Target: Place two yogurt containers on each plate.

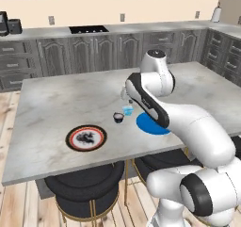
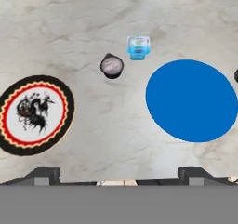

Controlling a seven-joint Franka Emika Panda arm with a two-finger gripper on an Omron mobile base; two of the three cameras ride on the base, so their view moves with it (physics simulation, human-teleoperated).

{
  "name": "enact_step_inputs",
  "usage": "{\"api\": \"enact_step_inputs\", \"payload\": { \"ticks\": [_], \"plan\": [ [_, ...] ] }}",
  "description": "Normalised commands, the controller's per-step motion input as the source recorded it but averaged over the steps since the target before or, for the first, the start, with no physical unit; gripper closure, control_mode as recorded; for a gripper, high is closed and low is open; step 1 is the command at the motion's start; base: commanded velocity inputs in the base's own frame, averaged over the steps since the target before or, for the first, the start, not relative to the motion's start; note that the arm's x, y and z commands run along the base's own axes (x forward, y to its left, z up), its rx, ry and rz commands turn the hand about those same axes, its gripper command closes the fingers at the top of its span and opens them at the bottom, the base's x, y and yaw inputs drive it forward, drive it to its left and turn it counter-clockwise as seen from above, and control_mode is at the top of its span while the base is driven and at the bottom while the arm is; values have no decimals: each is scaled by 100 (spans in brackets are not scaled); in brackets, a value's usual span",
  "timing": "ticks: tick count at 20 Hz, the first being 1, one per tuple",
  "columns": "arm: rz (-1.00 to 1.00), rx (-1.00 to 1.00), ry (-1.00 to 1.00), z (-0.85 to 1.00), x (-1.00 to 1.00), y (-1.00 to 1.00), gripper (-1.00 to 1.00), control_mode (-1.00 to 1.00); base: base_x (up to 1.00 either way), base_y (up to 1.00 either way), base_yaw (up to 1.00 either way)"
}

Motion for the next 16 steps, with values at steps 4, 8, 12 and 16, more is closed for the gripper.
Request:
{"api": "enact_step_inputs", "payload": {
  "ticks": [4,8,12,16],
  "plan": [
    [0,0,-1,-39,45,26,-100,-100,0,0,0],
    [0,6,-16,-36,44,14,-100,-100,0,0,0],
    [0,0,-12,-44,27,4,-100,-100,0,0,0],
    [0,0,-3,-44,22,0,-100,-100,0,0,0]
  ]
}}
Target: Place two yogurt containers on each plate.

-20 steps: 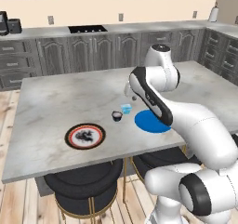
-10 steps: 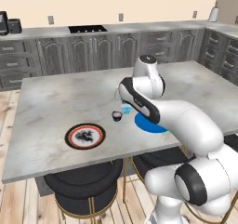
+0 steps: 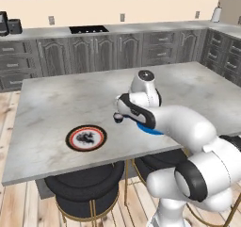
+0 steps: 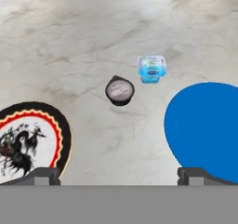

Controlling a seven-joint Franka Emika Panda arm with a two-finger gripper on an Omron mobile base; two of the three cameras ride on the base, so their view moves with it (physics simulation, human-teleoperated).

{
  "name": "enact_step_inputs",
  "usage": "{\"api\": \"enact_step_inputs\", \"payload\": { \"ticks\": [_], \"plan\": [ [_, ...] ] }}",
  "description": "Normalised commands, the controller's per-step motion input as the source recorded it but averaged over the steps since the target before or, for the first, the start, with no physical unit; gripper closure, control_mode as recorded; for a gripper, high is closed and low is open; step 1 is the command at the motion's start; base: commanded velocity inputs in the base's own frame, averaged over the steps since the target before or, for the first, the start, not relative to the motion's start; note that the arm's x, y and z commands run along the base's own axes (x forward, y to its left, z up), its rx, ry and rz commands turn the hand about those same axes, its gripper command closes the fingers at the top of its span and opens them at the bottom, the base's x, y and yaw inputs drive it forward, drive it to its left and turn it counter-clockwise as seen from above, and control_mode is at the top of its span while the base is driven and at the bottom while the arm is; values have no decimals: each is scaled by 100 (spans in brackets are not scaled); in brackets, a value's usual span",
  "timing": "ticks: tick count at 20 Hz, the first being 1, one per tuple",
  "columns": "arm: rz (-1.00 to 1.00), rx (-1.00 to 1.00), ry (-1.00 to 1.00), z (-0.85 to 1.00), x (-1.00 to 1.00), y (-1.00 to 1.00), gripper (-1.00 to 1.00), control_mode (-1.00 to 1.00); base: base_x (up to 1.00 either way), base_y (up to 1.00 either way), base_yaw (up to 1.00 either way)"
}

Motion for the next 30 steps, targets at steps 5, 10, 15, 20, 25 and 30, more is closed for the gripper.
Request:
{"api": "enact_step_inputs", "payload": {
  "ticks": [5,10,15,20,25,30],
  "plan": [
    [0,0,0,-33,28,0,-100,-100,0,0,0],
    [0,0,2,-30,31,0,-100,-100,0,0,0],
    [0,0,0,-32,28,0,-100,-100,0,0,0],
    [0,0,1,-27,32,7,-100,-100,0,0,0],
    [0,0,1,-19,28,7,-100,-100,0,0,0],
    [0,-1,0,-16,27,3,-100,-100,0,0,0]
  ]
}}
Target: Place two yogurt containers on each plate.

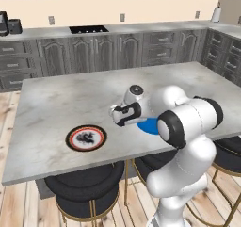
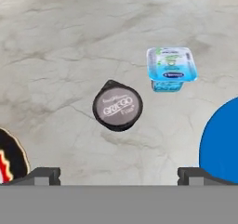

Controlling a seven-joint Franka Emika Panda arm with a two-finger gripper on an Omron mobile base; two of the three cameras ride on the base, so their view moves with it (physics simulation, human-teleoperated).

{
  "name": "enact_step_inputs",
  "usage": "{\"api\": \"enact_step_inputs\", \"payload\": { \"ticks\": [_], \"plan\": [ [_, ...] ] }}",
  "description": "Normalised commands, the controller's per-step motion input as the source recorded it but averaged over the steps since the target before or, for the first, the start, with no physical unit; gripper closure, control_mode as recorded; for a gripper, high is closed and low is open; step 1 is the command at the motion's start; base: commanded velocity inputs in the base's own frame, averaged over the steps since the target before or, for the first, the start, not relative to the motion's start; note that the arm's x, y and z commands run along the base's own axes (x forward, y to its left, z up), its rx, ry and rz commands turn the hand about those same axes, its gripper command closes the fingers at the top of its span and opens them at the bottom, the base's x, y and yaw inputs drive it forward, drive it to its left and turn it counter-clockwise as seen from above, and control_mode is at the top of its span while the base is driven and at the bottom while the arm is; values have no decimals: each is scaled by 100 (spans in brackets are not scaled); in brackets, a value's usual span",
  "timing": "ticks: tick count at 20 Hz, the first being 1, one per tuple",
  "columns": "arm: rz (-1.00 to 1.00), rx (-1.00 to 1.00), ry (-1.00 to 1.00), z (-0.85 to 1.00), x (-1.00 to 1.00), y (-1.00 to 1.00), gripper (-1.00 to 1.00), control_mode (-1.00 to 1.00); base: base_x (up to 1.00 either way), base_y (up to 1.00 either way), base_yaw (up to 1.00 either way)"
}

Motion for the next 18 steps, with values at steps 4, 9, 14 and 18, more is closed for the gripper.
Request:
{"api": "enact_step_inputs", "payload": {
  "ticks": [4,9,14,18],
  "plan": [
    [0,-2,0,-9,25,0,-100,-100,0,0,0],
    [0,-3,0,-13,21,1,-100,-100,0,0,0],
    [0,-2,0,-14,10,1,-100,-100,0,0,0],
    [0,0,0,-10,6,1,-100,-100,0,0,0]
  ]
}}
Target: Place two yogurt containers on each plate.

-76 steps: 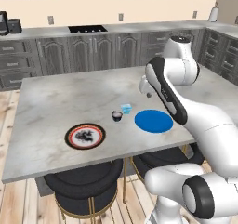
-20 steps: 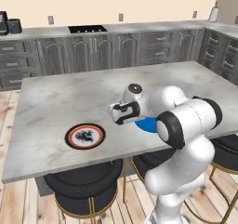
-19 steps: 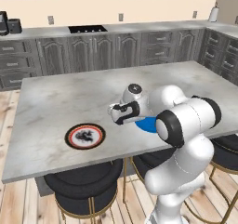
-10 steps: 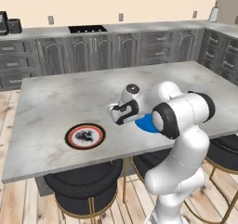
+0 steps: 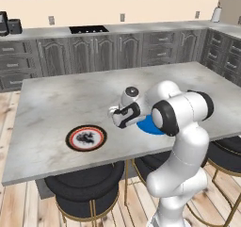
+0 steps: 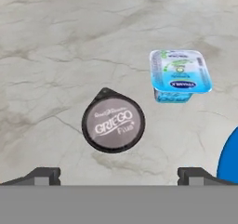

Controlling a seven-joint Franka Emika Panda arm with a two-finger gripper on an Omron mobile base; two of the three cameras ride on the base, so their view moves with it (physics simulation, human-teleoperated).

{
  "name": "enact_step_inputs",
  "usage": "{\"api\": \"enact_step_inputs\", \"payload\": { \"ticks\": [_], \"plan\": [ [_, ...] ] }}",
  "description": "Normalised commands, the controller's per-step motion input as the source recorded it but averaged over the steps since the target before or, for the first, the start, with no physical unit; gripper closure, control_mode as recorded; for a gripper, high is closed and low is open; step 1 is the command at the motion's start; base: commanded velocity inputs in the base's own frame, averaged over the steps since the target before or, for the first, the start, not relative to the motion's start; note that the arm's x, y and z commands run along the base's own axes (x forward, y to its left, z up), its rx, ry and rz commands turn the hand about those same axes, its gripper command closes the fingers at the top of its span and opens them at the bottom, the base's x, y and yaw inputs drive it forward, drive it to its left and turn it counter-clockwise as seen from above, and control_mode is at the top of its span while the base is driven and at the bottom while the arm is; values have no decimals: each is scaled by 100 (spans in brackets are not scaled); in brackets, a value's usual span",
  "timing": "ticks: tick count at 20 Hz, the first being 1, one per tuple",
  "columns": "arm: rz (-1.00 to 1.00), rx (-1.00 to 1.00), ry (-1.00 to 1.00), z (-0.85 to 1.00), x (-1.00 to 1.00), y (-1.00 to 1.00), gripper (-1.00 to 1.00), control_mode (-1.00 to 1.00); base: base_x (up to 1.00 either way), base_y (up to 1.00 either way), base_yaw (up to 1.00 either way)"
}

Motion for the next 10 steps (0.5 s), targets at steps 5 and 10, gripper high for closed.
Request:
{"api": "enact_step_inputs", "payload": {
  "ticks": [5,10],
  "plan": [
    [0,0,0,-2,8,1,-100,-100,0,0,0],
    [0,0,4,0,11,0,-100,-100,0,0,0]
  ]
}}
